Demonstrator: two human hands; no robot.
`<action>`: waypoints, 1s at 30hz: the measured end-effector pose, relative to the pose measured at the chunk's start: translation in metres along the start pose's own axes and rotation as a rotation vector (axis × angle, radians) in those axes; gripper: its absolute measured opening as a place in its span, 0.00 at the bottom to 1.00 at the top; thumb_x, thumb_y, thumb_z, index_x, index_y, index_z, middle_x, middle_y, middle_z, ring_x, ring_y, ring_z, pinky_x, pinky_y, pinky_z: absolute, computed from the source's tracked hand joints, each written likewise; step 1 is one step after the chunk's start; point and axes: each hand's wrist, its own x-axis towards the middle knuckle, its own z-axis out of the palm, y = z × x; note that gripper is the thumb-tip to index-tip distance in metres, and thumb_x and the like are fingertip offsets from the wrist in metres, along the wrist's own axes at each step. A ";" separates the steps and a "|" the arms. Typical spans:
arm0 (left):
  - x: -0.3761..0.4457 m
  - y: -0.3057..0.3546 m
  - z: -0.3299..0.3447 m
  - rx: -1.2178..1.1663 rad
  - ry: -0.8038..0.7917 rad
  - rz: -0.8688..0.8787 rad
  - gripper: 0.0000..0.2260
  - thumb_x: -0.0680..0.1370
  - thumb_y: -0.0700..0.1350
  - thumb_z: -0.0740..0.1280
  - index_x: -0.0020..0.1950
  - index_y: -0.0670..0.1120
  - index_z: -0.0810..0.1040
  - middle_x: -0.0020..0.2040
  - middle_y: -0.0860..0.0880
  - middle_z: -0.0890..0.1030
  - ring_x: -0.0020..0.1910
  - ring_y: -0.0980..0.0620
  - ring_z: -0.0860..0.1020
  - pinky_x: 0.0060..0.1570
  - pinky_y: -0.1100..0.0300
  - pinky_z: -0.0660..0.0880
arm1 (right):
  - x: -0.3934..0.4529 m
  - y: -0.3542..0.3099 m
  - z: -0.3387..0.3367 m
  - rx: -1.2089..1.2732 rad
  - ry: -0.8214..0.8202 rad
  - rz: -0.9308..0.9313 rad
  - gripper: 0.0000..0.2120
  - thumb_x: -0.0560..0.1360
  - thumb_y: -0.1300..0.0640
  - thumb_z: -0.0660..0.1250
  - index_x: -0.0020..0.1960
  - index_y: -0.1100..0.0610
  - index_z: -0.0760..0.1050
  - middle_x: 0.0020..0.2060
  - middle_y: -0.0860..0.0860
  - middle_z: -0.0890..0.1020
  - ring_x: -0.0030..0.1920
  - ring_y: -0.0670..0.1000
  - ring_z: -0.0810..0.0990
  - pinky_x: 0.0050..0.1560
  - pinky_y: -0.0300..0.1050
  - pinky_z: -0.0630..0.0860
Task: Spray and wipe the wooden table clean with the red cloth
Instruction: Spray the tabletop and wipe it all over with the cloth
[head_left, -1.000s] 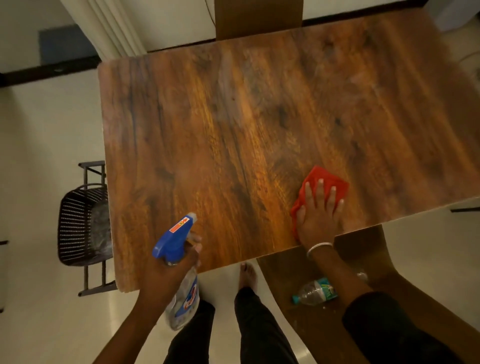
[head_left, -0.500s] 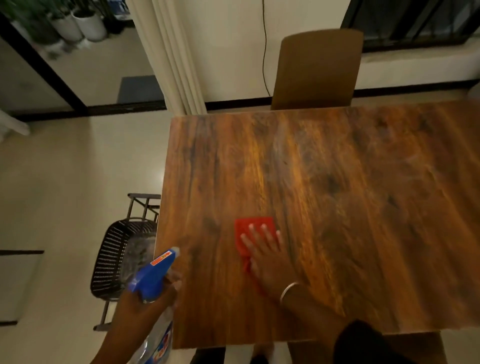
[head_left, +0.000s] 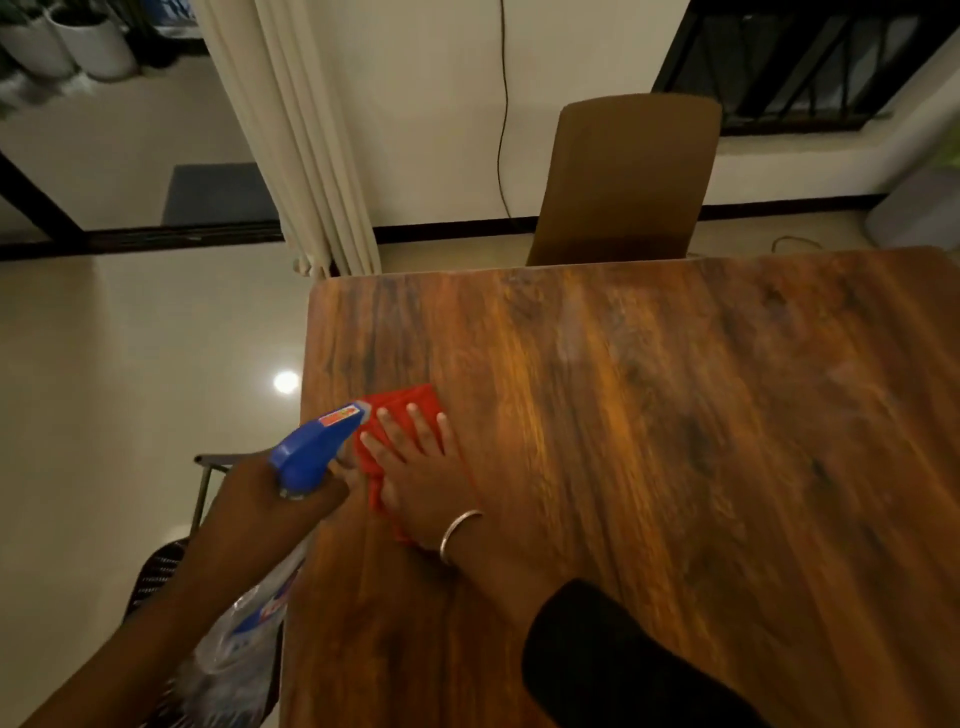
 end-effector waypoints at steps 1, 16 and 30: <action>0.015 0.010 0.004 -0.005 -0.024 -0.007 0.11 0.73 0.43 0.75 0.44 0.35 0.80 0.38 0.35 0.82 0.39 0.39 0.81 0.44 0.49 0.76 | -0.006 0.004 0.003 -0.013 0.022 -0.021 0.32 0.81 0.47 0.47 0.85 0.46 0.56 0.86 0.51 0.53 0.85 0.60 0.49 0.83 0.67 0.44; 0.128 0.077 0.070 -0.016 -0.201 0.339 0.08 0.73 0.47 0.73 0.43 0.62 0.80 0.36 0.50 0.83 0.31 0.54 0.81 0.36 0.58 0.76 | 0.034 0.188 -0.078 -0.102 0.193 0.492 0.29 0.84 0.47 0.58 0.84 0.44 0.55 0.85 0.53 0.55 0.85 0.63 0.52 0.82 0.71 0.50; 0.135 0.005 -0.035 0.057 0.015 0.151 0.05 0.74 0.39 0.72 0.40 0.40 0.79 0.33 0.39 0.81 0.33 0.41 0.81 0.39 0.50 0.77 | 0.133 0.201 -0.097 -0.068 0.290 0.842 0.30 0.87 0.44 0.52 0.86 0.46 0.49 0.86 0.53 0.49 0.85 0.64 0.46 0.82 0.70 0.46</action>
